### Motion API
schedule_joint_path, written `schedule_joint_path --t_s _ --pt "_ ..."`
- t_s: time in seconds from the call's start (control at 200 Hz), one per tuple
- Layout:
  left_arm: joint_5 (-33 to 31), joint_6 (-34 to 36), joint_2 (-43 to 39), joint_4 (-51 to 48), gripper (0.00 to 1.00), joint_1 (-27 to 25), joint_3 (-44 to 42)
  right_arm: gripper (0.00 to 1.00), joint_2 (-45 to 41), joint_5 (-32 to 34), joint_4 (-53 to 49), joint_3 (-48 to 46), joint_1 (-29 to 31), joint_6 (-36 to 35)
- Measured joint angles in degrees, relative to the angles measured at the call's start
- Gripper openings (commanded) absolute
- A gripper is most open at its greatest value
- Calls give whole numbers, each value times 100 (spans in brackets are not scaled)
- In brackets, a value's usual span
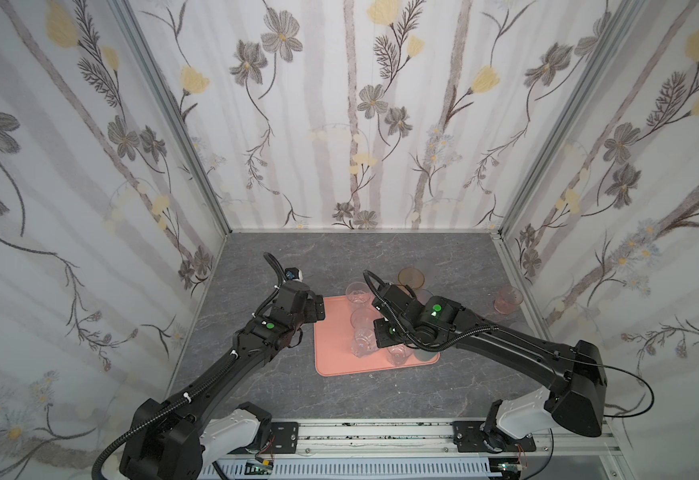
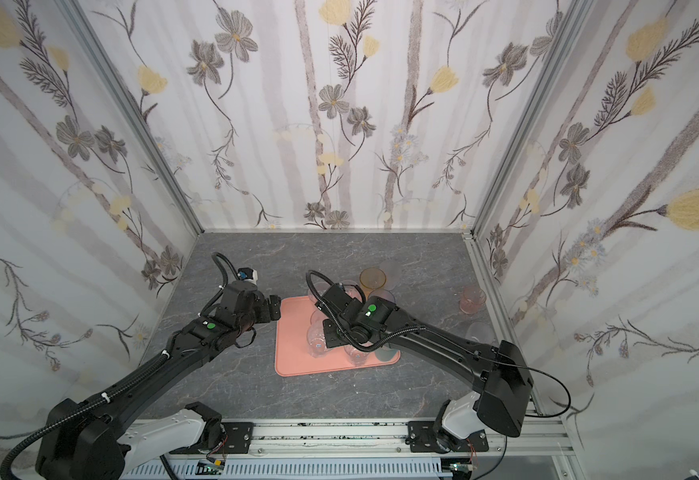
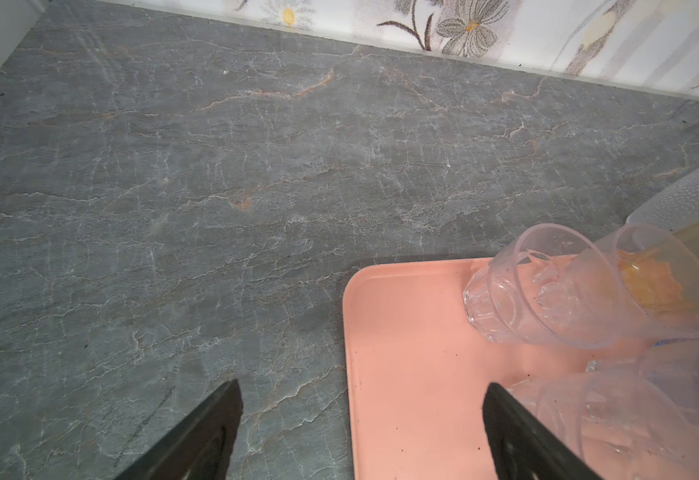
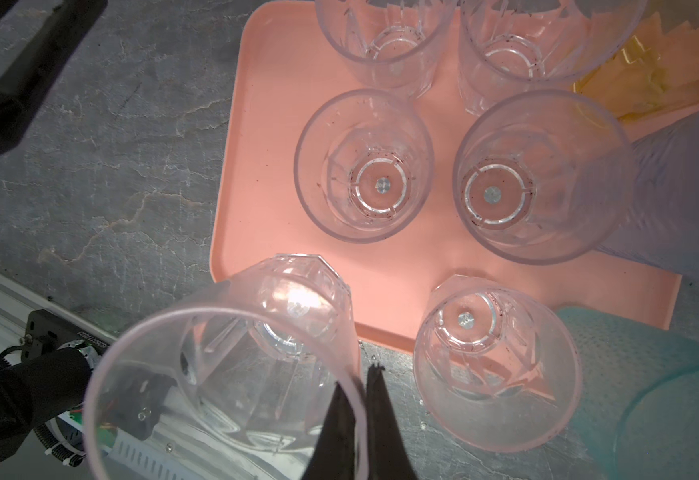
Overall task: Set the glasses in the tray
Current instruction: 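Carry the clear glass over the pink tray and lower it with the right gripper, then open the right gripper and raise it off the glass on the tray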
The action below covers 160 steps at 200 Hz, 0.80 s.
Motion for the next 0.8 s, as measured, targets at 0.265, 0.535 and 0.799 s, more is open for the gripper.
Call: schedule_joint_path --t_s 0.265,0.535,0.799 --pt "81 116 184 164 94 26 -13 0 566 146 -173 181 149 55" --pt "149 129 197 341 94 55 -212 0 1189 457 -369 387 348 -98" --pt "199 131 188 404 94 74 -269 0 1357 662 -343 310 356 -197"
